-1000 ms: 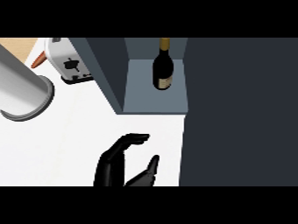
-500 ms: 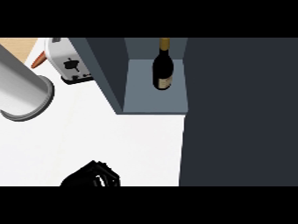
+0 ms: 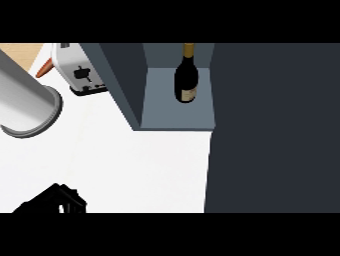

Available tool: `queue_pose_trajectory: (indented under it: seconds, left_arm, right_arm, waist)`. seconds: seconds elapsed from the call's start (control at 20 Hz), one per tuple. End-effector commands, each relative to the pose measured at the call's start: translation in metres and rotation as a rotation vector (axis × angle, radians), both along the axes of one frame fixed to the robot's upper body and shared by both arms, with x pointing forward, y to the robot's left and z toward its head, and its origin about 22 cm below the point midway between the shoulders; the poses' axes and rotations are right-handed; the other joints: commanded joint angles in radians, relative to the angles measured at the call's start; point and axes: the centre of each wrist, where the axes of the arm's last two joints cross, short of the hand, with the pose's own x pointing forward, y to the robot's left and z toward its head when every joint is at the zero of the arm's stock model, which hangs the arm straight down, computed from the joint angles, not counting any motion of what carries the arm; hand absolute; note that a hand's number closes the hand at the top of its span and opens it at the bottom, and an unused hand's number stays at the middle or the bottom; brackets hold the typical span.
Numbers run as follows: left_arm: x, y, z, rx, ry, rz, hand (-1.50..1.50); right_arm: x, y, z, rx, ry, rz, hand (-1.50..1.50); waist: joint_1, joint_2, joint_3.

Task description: Pick up the wine, place it into the cabinet and close the cabinet

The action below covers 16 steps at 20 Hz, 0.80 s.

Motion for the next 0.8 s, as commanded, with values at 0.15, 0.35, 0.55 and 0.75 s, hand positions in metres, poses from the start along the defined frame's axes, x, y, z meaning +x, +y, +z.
queue_pose_trajectory:
  seconds: [0.15,0.35,0.55,0.75]
  left_arm:
    - [0.011,0.049,0.016,0.002,-0.02,0.051,1.5]
    - [-0.003,0.071,0.005,0.002,-0.001,0.039,1.5]
    - [-0.003,0.086,0.014,-0.001,0.013,0.045,1.5]
    - [-0.01,0.101,0.017,0.014,0.018,0.033,1.5]
  right_arm:
    - [-0.025,0.049,0.029,-0.019,-0.116,0.21,1.5]
    - [-0.023,0.071,0.031,-0.022,-0.165,0.291,1.5]
    - [-0.023,0.099,0.035,0.01,-0.179,0.313,1.5]
    - [-0.028,0.124,0.04,0.021,-0.163,0.306,1.5]
  waist:
    - [0.003,-0.003,-0.002]
    - [0.004,-0.009,-0.004]
    - [0.002,-0.015,-0.004]
    - [0.005,-0.022,-0.005]
